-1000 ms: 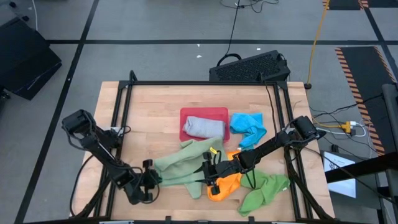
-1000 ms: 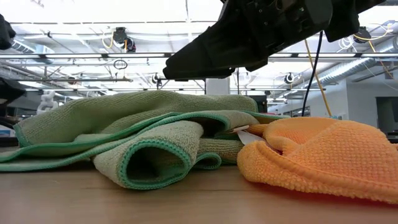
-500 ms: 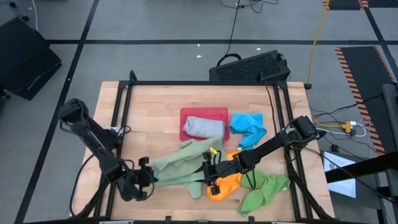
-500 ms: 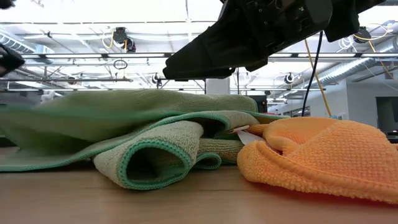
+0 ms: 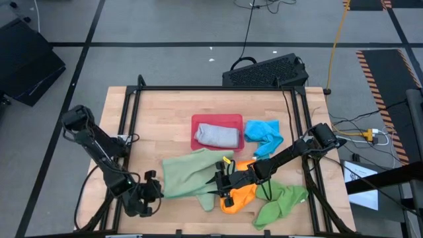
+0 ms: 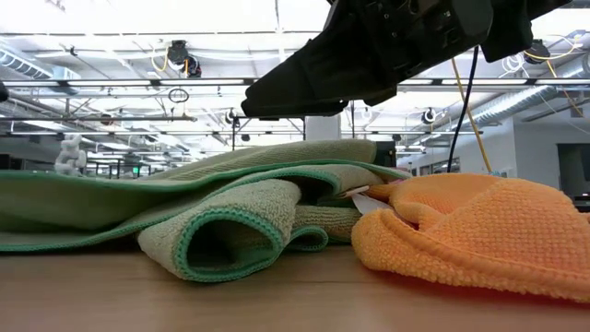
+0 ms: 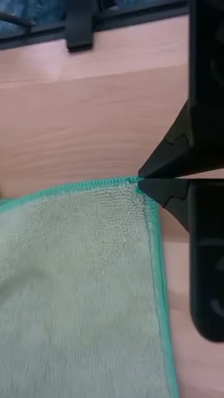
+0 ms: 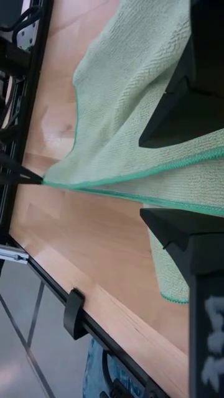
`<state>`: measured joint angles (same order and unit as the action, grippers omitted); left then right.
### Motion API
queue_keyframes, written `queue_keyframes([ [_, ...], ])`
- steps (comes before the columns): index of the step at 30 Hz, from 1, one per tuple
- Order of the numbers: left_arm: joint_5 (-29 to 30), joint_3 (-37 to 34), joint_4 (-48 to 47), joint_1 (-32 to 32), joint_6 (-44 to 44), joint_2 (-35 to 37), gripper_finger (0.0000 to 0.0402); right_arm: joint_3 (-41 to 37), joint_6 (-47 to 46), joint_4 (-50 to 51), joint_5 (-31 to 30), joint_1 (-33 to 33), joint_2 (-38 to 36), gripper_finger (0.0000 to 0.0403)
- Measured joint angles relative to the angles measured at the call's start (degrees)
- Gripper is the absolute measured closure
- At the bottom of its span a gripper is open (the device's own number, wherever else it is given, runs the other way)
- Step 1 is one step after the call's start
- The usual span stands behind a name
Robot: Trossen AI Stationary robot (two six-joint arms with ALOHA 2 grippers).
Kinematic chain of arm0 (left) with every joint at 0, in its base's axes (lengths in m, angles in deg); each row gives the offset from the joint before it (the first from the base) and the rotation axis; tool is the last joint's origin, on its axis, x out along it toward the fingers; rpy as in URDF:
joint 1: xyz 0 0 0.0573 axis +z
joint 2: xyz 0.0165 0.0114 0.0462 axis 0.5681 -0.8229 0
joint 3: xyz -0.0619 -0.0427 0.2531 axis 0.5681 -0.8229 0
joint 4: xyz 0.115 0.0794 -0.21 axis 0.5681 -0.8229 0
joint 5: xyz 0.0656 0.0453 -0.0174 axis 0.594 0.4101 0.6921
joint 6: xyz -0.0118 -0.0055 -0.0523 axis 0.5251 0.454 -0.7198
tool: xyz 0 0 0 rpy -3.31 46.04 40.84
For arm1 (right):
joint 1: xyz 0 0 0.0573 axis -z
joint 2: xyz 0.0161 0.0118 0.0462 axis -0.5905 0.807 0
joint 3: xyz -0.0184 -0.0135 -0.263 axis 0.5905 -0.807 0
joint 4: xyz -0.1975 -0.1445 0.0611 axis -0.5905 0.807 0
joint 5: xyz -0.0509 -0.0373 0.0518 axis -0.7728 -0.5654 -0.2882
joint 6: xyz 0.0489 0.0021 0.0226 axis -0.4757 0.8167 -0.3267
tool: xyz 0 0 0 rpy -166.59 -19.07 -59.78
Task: Fold microfiber towels
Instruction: Fold the light green microfiber cloth
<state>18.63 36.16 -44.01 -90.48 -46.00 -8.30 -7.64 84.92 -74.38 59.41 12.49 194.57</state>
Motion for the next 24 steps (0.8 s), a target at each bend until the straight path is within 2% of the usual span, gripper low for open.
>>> queue_keyframes([
  [6, -0.2, 0.0, 2.2, 0.0, 0.4, -2.8, 0.039, 0.0, -0.3, 0.0, 0.2, 0.0, 0.0, 0.0243],
  [9, 0.7, 0.0, 1.6, 0.0, -0.9, -3.0, 0.0358, 0.0, -0.5, 0.0, 0.2, 0.0, 0.0, 0.0243],
  [12, 0.3, 0.0, 0.5, 0.0, -2.7, -3.0, 0.0309, 0.0, -0.5, 0.0, 0.2, 0.0, 0.0, 0.0243],
  [17, -4.3, 0.0, -1.0, 0.0, -5.3, -2.8, 0.0232, 0.0, -1.4, 0.4, 0.4, -0.1, 0.0, 0.0243],
  [21, -4.4, 0.0, -0.8, 0.1, -3.2, -2.3, 0.0205, 0.0, -2.1, 0.1, 0.4, -0.1, 0.0, 0.0243],
  [24, -0.1, 0.0, -1.5, 0.7, -0.2, -1.7, 0.0207, 0.0, -2.9, -1.7, 0.4, 0.0, 0.0, 0.0243],
])
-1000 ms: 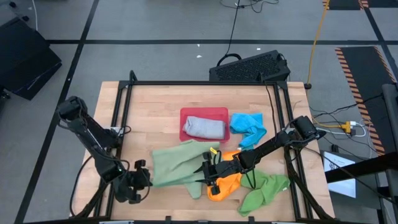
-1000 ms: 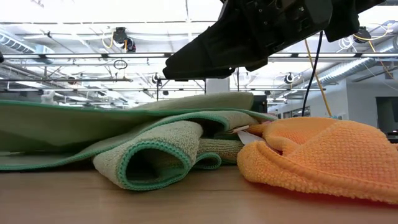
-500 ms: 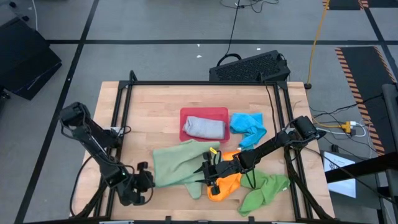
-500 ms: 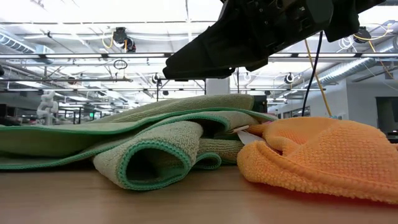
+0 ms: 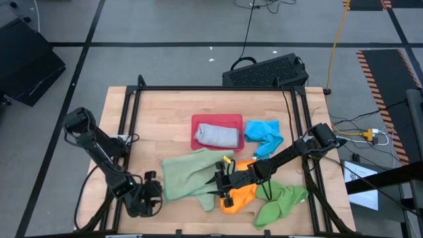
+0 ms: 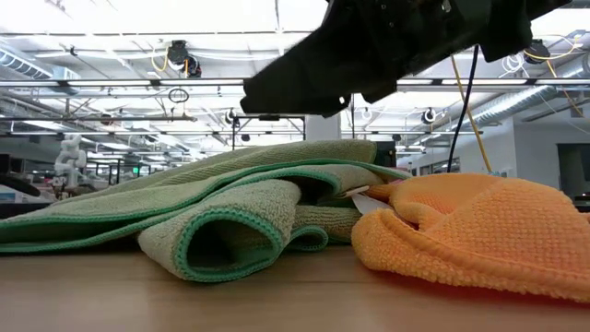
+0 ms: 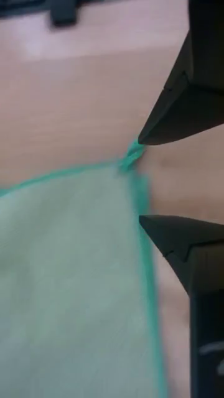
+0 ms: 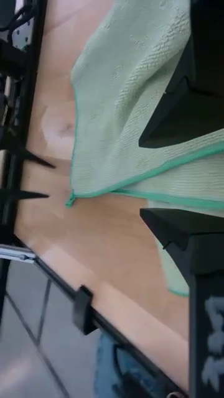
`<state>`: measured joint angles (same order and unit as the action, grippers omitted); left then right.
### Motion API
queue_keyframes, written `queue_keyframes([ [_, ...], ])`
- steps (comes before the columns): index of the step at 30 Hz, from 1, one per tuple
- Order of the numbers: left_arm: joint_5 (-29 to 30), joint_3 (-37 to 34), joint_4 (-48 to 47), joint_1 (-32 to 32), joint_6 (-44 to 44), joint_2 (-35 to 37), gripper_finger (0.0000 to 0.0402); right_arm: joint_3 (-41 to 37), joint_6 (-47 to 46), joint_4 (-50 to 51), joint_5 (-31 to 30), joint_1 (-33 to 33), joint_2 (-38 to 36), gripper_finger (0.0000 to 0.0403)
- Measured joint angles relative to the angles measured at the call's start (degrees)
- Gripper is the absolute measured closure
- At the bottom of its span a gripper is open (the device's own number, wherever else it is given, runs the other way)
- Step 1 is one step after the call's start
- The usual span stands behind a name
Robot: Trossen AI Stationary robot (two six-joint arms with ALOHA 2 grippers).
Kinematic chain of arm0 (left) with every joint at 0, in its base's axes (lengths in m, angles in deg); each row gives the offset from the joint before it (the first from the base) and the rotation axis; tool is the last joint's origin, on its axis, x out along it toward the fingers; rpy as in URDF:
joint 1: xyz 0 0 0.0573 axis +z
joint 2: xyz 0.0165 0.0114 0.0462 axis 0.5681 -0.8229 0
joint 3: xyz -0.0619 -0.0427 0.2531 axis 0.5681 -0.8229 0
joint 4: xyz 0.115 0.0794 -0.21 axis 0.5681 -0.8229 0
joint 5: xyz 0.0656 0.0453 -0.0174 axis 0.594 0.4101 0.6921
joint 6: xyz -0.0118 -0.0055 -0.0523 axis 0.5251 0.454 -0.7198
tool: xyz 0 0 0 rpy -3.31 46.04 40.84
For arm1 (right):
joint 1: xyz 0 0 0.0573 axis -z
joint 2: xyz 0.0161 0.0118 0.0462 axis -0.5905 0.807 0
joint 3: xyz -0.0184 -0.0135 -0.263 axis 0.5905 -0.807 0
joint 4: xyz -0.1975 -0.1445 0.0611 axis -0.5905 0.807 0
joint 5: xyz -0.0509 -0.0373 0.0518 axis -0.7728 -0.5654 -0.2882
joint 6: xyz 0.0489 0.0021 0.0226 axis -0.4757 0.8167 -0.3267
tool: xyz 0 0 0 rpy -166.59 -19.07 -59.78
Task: Fold microfiber towels
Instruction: Fold the light green microfiber cloth
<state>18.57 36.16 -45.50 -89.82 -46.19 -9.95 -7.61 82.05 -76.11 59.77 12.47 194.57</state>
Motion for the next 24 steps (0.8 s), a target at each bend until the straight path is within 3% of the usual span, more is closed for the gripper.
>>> queue_keyframes([
  [5, 9.5, 0.0, -6.2, 3.8, 1.7, 0.1, 0.0234, 0.0, 0.0, -11.2, 0.0, 0.0, 2.6, 0.0243],
  [11, 9.4, -3.7, -7.9, 12.0, 4.5, 0.1, 0.0279, 3.9, -1.2, -20.1, -1.9, 0.4, 10.7, 0.0243],
  [18, 4.4, -8.9, -9.2, 19.2, 3.3, 0.4, 0.0326, 8.3, -1.9, -11.5, -6.2, 2.1, 14.3, 0.0243],
  [24, -0.8, -7.8, -16.8, 20.4, 2.0, 1.7, 0.0353, 7.1, -1.3, 1.7, -6.8, 2.5, 7.0, 0.0243],
])
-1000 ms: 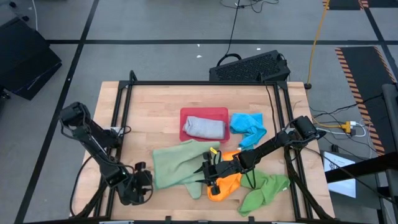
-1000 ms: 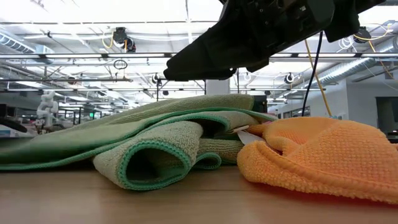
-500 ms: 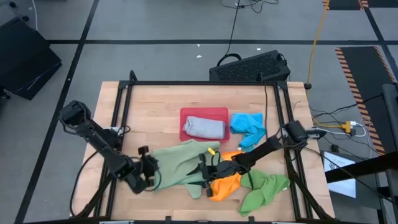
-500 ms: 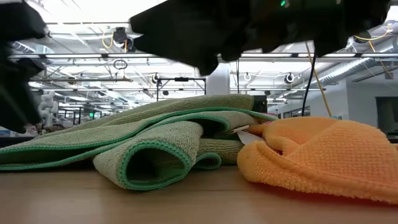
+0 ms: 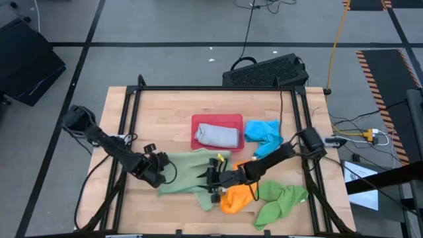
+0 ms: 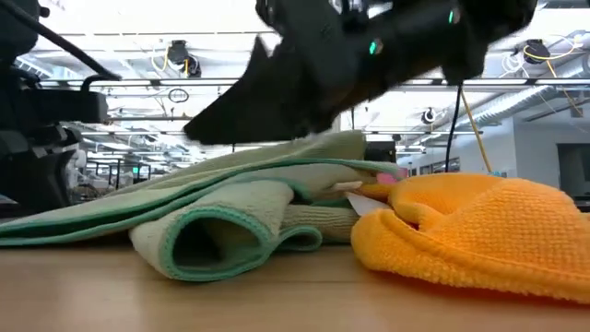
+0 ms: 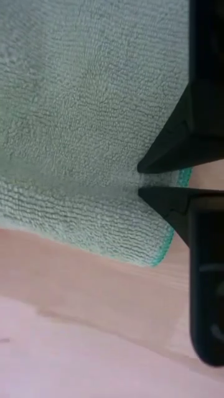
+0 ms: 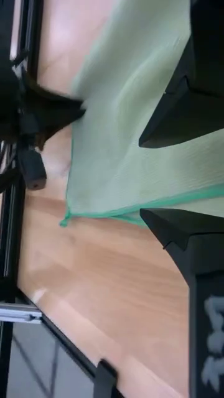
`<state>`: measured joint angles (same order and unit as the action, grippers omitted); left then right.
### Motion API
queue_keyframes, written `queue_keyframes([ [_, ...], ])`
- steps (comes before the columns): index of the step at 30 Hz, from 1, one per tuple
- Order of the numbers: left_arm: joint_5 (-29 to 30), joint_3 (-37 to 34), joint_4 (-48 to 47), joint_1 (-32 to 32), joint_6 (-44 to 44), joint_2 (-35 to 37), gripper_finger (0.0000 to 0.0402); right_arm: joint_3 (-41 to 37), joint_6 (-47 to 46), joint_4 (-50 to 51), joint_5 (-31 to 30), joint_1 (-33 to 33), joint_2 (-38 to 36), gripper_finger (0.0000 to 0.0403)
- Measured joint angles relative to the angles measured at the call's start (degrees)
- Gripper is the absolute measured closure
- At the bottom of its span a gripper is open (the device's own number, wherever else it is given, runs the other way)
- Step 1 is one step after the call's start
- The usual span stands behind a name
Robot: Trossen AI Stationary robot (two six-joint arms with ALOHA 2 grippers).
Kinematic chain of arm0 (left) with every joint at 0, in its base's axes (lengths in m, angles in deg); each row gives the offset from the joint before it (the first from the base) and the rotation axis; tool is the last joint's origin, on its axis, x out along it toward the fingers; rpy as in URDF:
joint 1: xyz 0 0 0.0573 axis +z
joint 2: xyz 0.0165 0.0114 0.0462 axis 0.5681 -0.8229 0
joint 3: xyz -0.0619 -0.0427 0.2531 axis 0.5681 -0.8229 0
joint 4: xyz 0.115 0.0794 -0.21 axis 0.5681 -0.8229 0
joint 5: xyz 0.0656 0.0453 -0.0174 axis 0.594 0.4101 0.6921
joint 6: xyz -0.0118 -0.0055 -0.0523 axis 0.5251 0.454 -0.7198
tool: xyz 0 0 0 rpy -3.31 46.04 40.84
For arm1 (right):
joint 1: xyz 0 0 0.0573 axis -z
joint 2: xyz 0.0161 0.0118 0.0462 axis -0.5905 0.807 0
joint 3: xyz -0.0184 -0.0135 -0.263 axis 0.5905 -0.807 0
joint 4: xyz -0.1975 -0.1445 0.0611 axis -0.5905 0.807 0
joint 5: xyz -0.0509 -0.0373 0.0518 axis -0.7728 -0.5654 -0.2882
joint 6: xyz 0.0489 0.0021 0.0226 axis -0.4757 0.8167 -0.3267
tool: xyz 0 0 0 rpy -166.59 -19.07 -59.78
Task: Fold microfiber towels
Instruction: Fold the light green microfiber cloth
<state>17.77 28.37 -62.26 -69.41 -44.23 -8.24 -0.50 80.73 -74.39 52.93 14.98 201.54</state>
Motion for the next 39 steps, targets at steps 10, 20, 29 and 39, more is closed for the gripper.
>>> queue_keyframes([
  [10, 0.7, 9.1, -6.4, -0.3, 2.5, 7.5, 0.039, -12.6, -3.7, 8.4, -4.0, -3.5, -14.9, 0.0243],
  [20, 6.3, 10.2, 31.6, -2.8, 27.0, 3.7, 0.0347, -22.2, -11.9, 4.1, -9.5, -7.5, -16.7, 0.0243],
  [29, 8.5, 10.2, 3.0, -3.4, 2.8, 2.4, 0.0279, -22.7, -12.0, 3.6, -10.0, -10.5, -16.7, 0.0243],
  [39, 10.1, 10.2, 11.7, -12.6, 8.1, 2.4, 0.0277, -22.7, -11.5, 3.4, -9.9, -10.5, -16.7, 0.0243],
])
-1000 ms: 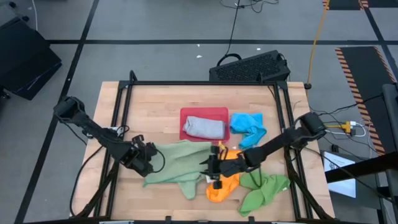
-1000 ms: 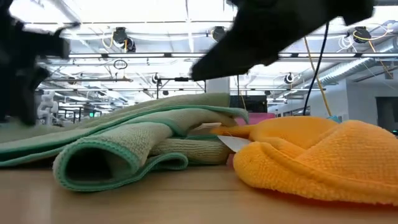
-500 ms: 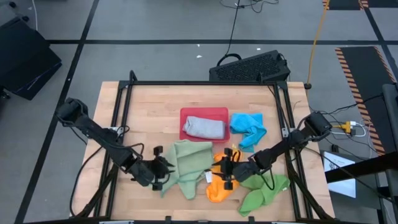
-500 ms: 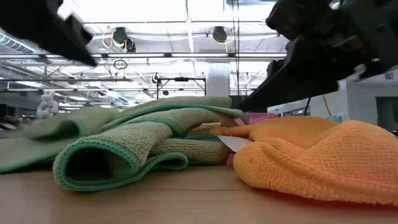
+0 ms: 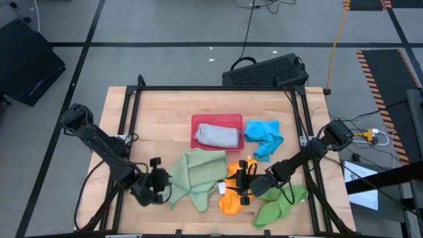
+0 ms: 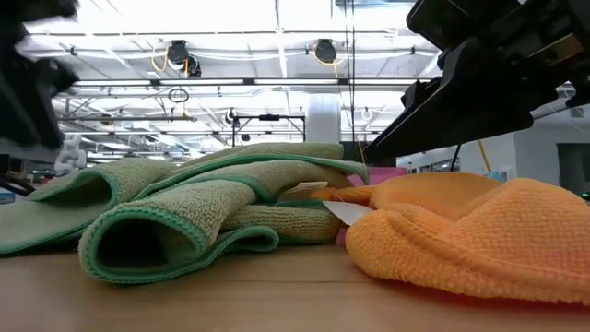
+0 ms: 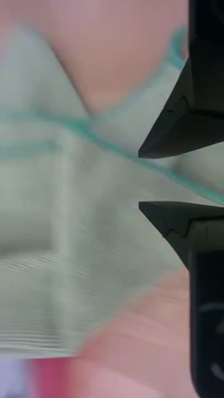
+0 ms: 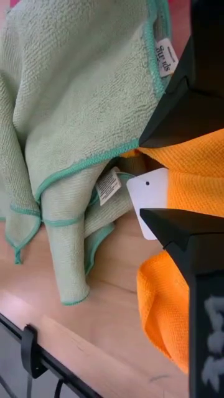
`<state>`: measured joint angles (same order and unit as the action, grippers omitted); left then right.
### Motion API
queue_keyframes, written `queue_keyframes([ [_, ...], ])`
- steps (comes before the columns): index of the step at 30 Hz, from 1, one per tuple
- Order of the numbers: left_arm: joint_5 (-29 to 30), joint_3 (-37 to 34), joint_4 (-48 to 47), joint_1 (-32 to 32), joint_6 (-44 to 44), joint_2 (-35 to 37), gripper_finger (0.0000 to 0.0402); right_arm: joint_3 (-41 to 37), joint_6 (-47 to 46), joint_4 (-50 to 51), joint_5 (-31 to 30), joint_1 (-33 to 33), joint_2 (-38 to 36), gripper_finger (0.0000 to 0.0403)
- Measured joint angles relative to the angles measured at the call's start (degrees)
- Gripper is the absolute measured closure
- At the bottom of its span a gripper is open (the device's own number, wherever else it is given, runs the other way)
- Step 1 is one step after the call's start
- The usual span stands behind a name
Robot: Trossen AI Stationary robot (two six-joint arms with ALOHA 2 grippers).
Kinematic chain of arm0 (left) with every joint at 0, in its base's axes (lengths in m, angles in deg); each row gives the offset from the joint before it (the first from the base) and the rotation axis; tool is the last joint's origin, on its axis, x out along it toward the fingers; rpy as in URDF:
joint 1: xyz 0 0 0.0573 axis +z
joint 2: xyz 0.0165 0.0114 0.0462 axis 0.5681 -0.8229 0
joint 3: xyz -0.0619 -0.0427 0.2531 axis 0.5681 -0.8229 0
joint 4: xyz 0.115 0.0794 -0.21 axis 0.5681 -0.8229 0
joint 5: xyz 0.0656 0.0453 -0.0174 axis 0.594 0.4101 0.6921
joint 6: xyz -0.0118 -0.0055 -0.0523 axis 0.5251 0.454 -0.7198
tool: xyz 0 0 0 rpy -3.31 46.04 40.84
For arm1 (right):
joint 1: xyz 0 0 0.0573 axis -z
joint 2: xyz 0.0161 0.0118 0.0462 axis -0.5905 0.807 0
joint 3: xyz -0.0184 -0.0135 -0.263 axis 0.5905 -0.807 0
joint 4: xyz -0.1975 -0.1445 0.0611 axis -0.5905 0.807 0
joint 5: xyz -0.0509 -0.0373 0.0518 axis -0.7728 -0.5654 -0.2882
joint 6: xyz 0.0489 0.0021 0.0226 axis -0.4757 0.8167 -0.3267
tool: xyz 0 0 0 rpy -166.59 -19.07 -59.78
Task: Fold microfiber towels
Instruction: Fold the light green microfiber cloth
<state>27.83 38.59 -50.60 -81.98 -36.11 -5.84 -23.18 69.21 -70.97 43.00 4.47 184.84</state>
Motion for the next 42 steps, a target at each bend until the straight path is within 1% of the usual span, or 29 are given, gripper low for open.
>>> queue_keyframes([
  [3, 6.6, 0.1, 7.1, -2.9, 6.1, -1.4, 0.0276, 0.0, 0.5, -0.1, 0.0, 0.7, 0.0, 0.0243],
  [6, 9.8, 0.1, 14.0, -4.2, 13.8, -5.0, 0.0264, 0.0, 2.0, -1.4, 0.0, 1.4, 0.0, 0.0243],
  [8, 11.7, 0.1, 16.9, -4.4, 17.2, -8.3, 0.0249, 0.0, 2.9, -2.4, 0.1, 1.7, 0.0, 0.0243],
  [11, 15.6, 0.1, 20.3, -4.4, 19.4, -13.0, 0.0216, 0.0, 4.3, -3.8, 0.2, 1.8, 0.0, 0.0243],
  [16, 17.4, 0.1, 27.0, -4.1, 25.2, -18.2, 0.0162, 0.0, 4.7, -3.9, 0.2, 1.8, 0.0, 0.0243],
  [19, 17.8, 0.1, 29.9, -3.3, 28.6, -20.1, 0.0151, 0.0, 5.4, -3.9, 0.2, 2.0, 0.0, 0.0243],
  [21, 20.1, 0.1, 30.3, -2.7, 29.2, -20.8, 0.0152, 0.0, 5.4, -4.2, 0.2, 2.3, 0.0, 0.0243],
  [24, 21.0, 0.1, 29.7, -1.7, 29.5, -20.9, 0.0169, 0.0, 5.4, -4.3, 0.2, 2.7, 0.0, 0.0243],
  [27, 20.2, 0.1, 29.8, -1.0, 31.2, -20.9, 0.0208, 0.0, 5.5, -4.5, 0.2, 2.8, 0.0, 0.0243],
  [29, 20.2, 0.1, 30.1, -0.8, 32.4, -20.8, 0.0246, 0.0, 5.6, -4.6, 0.3, 2.8, 0.0, 0.0243],
  [32, 20.0, 0.1, 29.6, -0.9, 32.9, -19.3, 0.0313, 0.0, 5.7, -4.5, 0.3, 2.8, 0.0, 0.0243],
  [34, 19.8, 0.1, 27.9, -0.9, 32.5, -17.8, 0.0363, 0.0, 5.9, -4.6, 0.2, 2.8, 0.0, 0.0243],
  [35, 19.6, 0.1, 26.5, -0.9, 31.7, -16.7, 0.0382, 0.0, 6.1, -4.6, 0.2, 2.8, 0.0, 0.0243],
  [36, 19.3, 0.1, 24.9, -1.0, 30.5, -15.3, 0.039, 0.0, 6.3, -4.5, 0.3, 2.8, 0.0, 0.0243],
  [39, 19.4, 0.1, 18.4, -1.3, 25.9, -11.0, 0.0389, 0.0, 6.7, -4.6, 0.3, 2.8, 0.0, 0.0243],
  [42, 19.7, 0.1, 9.6, -2.2, 20.6, -6.2, 0.0395, 0.0, 6.7, -4.5, 0.3, 2.8, 0.0, 0.0243],
])
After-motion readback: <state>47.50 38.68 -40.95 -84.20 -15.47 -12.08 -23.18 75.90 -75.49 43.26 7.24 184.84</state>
